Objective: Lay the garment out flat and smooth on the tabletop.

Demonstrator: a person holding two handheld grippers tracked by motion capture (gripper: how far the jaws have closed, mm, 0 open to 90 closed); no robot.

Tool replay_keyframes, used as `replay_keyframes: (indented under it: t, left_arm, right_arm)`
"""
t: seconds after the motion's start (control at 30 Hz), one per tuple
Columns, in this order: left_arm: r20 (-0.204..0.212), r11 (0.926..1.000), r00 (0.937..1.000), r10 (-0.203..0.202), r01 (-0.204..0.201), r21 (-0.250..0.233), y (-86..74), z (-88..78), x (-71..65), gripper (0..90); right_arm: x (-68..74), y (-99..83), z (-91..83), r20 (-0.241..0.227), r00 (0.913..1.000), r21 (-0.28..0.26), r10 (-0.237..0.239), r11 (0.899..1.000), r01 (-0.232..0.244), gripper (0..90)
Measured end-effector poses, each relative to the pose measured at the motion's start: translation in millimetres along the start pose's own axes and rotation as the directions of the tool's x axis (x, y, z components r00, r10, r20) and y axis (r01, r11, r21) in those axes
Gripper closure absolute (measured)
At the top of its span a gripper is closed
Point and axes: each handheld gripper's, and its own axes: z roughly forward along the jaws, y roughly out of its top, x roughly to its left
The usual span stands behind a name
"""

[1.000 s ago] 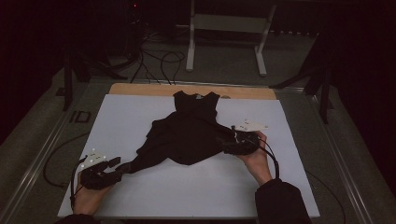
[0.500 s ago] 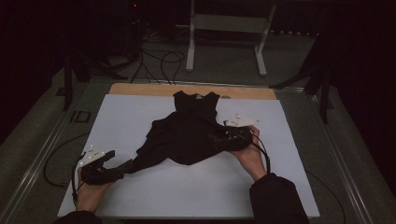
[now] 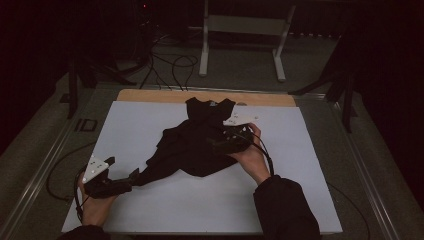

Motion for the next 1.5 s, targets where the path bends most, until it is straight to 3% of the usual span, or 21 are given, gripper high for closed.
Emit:
replay_keyframes:
  t: [0.37,0.63,0.93,1.0,1.13,1.2,1.5]
  left_arm:
    - [-0.001,0.9998,0.9999,0.011,-0.011,0.015,-6.6,4.7,-4.5,1.9]
    - [-0.006,0.9997,0.9999,0.016,-0.016,0.015,-7.8,5.5,-4.8,2.3]
    - [-0.004,0.9998,0.9999,0.014,-0.014,0.012,-8.0,5.2,-4.2,2.7]
    - [-0.004,0.9999,0.9999,0.013,-0.013,0.008,-7.8,4.7,-4.0,2.7]
    - [-0.004,0.9999,0.9999,0.011,-0.011,0.007,-7.9,4.4,-3.7,2.8]
    - [-0.004,0.9999,0.9999,0.011,-0.011,0.005,-7.9,4.2,-3.7,2.9]
    - [-0.002,0.9999,0.9999,0.011,-0.011,0.005,-7.9,4.0,-3.6,3.0]
  right_arm:
    - [4.0,14.1,31.7,-0.026,0.9995,0.032,0.016,0.999,-0.015,9.2]
    - [9.4,18.4,66.9,-0.048,0.9988,0.076,0.014,0.997,-0.01,13.4]
    - [8.3,4.6,100.9,-0.036,0.9986,0.159,0.04,0.987,-0.034,20.4]
    - [6.1,-0.8,111.9,-0.02,0.9988,0.191,0.044,0.981,-0.039,25.4]
    - [4.9,-4.3,118.3,-0.002,0.9993,0.209,0.038,0.977,-0.037,28.7]
    - [5.2,-11.5,128.9,0.017,0.9998,0.256,0.011,0.967,-0.015,31.0]
    - [8.2,-21.9,140.6,0.002,0.9998,0.314,-0.019,0.949,0.017,26.6]
